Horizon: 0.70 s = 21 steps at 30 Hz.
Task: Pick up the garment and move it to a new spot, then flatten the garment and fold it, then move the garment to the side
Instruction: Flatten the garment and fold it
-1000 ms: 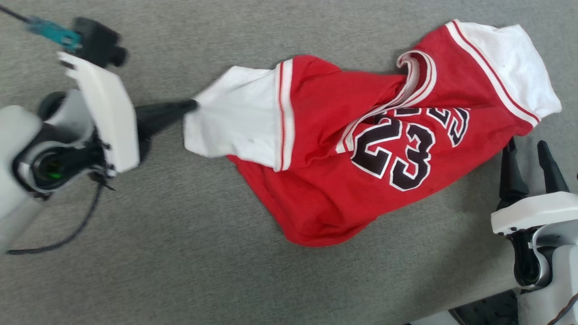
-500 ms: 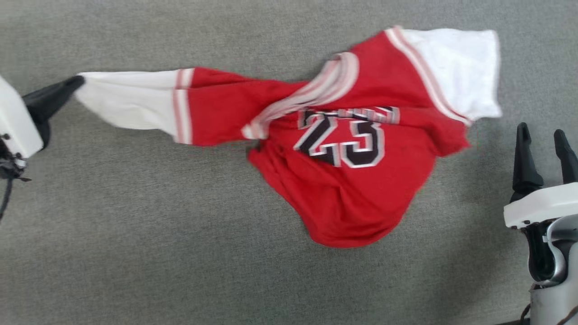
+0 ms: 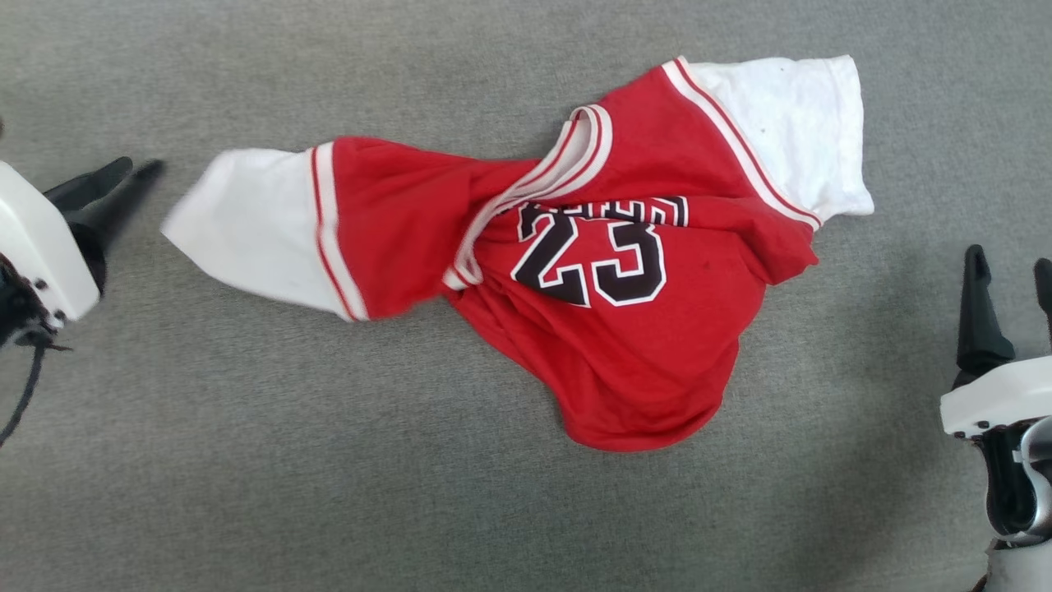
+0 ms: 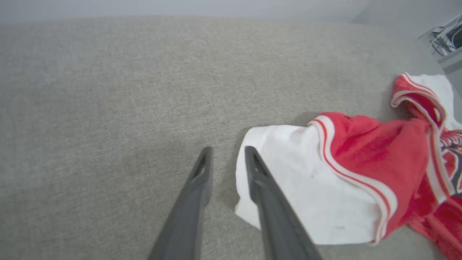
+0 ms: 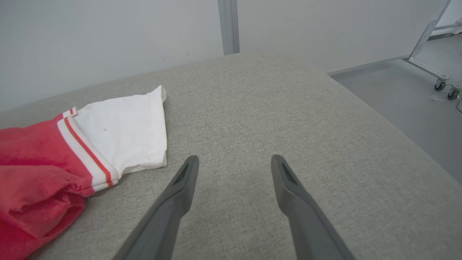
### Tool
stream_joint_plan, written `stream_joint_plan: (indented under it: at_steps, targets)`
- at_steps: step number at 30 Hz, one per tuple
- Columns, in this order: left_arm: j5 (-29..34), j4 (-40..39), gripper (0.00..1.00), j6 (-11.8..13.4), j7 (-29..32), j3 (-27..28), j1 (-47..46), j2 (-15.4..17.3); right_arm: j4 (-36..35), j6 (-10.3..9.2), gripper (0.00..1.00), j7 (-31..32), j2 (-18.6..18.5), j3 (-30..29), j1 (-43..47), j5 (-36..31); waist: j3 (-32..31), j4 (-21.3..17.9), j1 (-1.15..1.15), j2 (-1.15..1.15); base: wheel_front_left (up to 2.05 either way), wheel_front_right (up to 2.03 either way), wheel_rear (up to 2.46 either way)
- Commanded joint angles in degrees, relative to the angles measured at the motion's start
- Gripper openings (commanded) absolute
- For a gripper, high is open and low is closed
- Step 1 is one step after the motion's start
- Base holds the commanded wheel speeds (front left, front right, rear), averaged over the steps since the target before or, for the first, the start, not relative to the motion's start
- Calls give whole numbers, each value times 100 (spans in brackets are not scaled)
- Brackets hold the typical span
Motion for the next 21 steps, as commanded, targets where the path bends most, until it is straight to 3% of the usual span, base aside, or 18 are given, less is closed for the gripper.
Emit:
stream_joint_plan:
  at_steps: [1,10,17,21]
  targets:
    - [190,-126,100,15,-148,-76,69,71,-44,-2,100,36,-4,-21,44,-33,-68,64,0,0,0,0,0]
    - [1489,-1344,100,15,-770,-1017,-76,539,-127,-1,100,191,-4,-6,87,-77,-237,227,0,0,0,0,0]
    - [3060,-2389,100,15,-312,-1265,134,607,-134,-1,100,207,-5,108,89,-21,-169,194,0,0,0,0,0]
    - [3533,-2748,100,15,108,-1253,298,538,-78,-1,100,138,-5,204,66,56,-56,43,0,0,0,0,0]
